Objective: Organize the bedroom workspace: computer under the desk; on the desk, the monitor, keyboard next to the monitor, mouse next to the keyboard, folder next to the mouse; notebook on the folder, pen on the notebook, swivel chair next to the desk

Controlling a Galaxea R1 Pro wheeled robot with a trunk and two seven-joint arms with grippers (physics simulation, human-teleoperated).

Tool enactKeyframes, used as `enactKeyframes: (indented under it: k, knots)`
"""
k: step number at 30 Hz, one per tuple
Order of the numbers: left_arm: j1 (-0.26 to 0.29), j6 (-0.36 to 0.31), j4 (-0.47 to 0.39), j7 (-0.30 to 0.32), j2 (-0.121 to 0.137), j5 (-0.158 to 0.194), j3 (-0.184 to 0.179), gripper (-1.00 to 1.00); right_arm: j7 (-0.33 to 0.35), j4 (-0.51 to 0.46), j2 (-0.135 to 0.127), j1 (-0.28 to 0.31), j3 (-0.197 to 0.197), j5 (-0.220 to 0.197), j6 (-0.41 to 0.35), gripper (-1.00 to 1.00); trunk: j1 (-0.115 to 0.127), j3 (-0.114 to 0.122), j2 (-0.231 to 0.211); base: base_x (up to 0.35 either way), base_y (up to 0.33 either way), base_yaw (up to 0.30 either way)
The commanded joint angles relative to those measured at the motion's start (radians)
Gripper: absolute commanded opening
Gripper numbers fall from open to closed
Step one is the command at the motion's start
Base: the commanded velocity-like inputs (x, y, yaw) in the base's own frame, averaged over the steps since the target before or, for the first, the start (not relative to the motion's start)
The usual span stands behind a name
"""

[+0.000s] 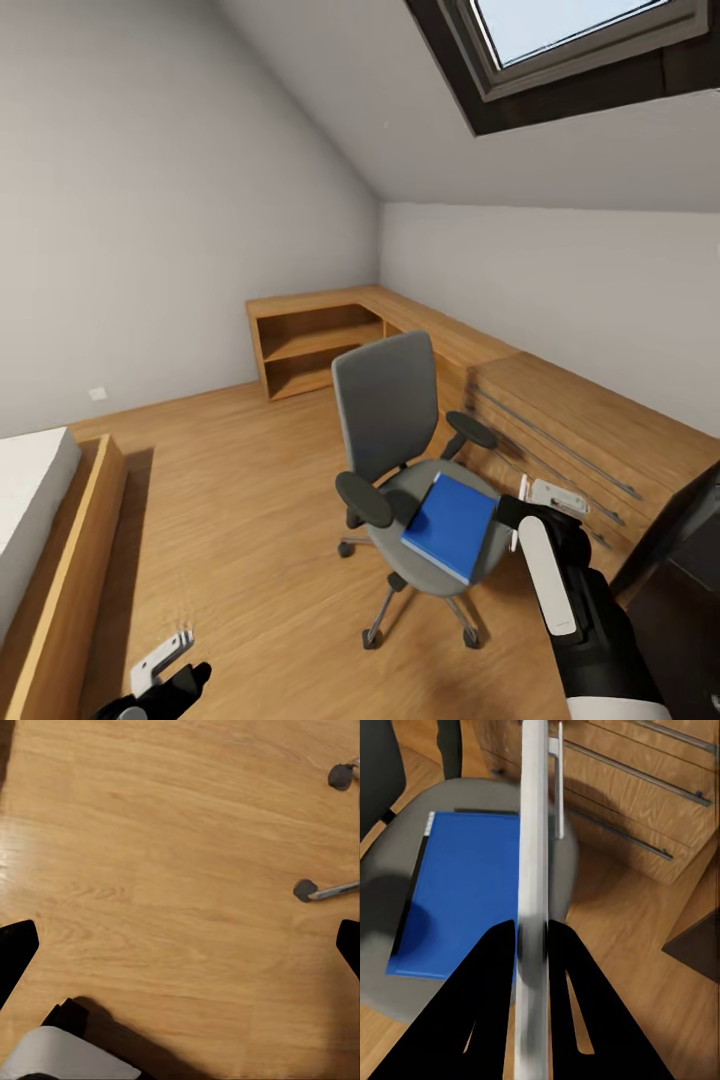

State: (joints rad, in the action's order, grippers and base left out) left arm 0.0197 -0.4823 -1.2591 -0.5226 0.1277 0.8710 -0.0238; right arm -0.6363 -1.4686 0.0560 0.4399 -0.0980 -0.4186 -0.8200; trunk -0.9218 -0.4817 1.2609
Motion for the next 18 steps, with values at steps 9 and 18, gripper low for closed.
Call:
enactKeyframes:
  k: [9, 18]
  knots:
    - [0.000, 0.200, 0.124, -0.008, 0.004, -0.032, -0.158, 1.00, -0.008, -0.010, -0.020, 0.001, -0.003, -0.013, -0.009, -1.00, 0.035, 0.027, -0.063, 0.000, 0.000, -0.221]
    - [0.001, 0.337, 0.183, -0.008, 0.004, -0.083, -0.279, 1.00, -0.001, -0.030, -0.088, 0.001, -0.024, -0.021, -0.070, -1.00, 0.069, 0.055, -0.126, 0.000, 0.000, -0.267]
